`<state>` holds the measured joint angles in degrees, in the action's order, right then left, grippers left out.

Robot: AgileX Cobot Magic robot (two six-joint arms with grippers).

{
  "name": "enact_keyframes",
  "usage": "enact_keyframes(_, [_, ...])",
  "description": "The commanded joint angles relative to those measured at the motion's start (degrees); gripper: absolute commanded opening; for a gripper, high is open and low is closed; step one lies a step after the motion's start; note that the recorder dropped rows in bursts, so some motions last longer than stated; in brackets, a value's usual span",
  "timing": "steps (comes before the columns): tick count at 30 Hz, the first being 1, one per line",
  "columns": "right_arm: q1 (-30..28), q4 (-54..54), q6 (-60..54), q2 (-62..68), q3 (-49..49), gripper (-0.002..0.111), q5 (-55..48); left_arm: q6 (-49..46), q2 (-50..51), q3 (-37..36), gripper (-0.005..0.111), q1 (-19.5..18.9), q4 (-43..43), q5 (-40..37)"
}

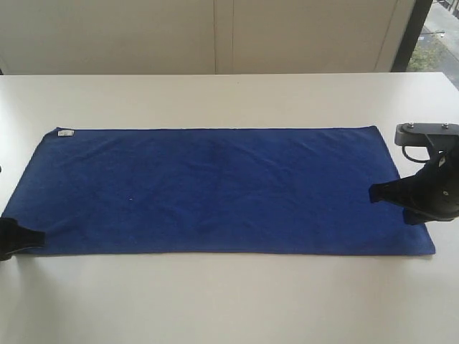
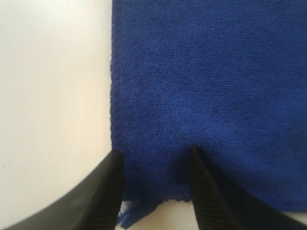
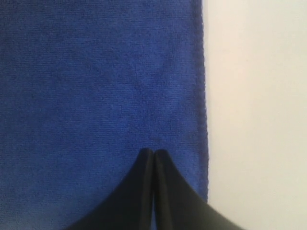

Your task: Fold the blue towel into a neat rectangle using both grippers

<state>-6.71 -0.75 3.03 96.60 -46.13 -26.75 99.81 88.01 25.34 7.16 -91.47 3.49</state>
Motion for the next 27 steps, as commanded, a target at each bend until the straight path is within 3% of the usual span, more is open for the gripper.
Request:
enact_keyframes(1, [-0.14,0.13,0.21,-0.48,0.20,0.000,0.48,0.53,-0.59,-1.31,0.057,-0.02,-0.24,-0.29])
enact_keyframes(11, [-0.14,0.13,0.21,-0.48,0.20,0.000,0.48,0.42,-5.05,-1.10,0.056,-0.02,-0.72,2.53])
enact_keyframes(18, [-0.14,0.13,0.21,-0.48,0.20,0.000,0.62,0.55,-12.76,-1.10,0.056,-0.02,-0.80,-1.94])
enact_keyframes(27, [-0.14,0.13,0.21,-0.48,0.20,0.000,0.71,0.77,-11.89,-1.10,0.056,-0.02,-0.22,-0.31])
